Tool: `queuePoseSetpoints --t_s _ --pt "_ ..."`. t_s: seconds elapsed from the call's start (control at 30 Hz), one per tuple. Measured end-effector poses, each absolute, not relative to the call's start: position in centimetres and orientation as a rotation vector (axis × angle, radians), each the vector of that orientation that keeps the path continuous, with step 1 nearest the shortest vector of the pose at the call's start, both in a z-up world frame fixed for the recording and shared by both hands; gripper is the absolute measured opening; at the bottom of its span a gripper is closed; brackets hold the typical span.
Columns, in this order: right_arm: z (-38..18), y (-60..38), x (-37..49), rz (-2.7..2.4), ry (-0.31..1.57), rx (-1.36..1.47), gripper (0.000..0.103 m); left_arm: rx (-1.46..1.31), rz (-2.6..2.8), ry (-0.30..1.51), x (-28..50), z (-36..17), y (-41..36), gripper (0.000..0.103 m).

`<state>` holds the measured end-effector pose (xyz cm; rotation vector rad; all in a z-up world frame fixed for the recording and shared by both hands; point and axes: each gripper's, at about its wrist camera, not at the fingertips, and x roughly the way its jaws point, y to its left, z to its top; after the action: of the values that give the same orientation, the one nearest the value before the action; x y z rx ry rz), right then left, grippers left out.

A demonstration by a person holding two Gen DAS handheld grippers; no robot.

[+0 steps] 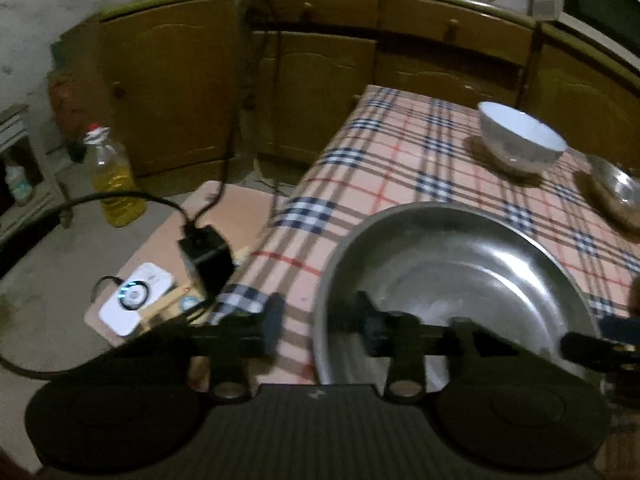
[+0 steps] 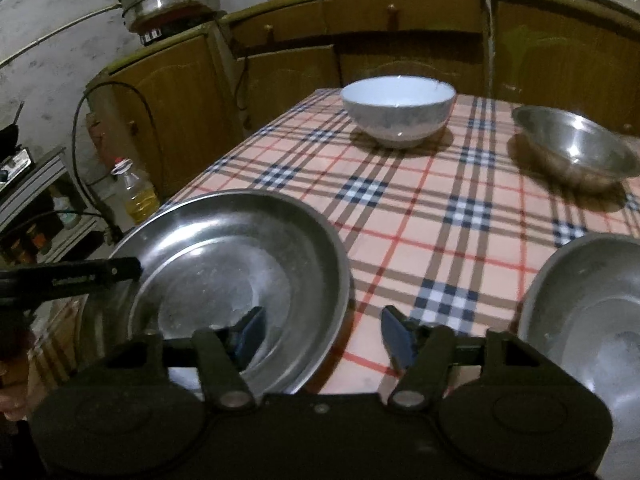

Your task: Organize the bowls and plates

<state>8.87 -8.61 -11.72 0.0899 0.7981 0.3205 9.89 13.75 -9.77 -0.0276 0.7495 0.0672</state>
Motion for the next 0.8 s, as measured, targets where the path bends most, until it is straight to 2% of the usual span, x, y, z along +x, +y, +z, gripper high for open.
queuePoseSetpoints --t_s 0.03,0.07,0.2,0.53,0.8 --pt "-11.9 -8.5 9.0 0.334 0.812 0.097 0.042 -0.019 0.062 0.747 9.9 -9.8 13.5 0.026" --pt "-12.1 -8.4 9.1 0.337 0.822 0.101 0.036 -0.008 0.053 0.746 9.9 -9.8 13.2 0.024" --pt "-12.1 -8.6 9.2 0.317 0.817 0.117 0.025 -0.030 0.051 0.745 9.8 -9.7 13.5 0.021" --pt "-9.4 -9.8 8.0 0.317 0.735 0.102 0.023 -0.065 0.047 0.675 8.2 -7.1 12.7 0.016" --pt "-5.8 -11.8 6.5 0.306 0.658 0.099 0.024 -0.047 0.034 0.612 7.0 -3.7 10.5 0.016"
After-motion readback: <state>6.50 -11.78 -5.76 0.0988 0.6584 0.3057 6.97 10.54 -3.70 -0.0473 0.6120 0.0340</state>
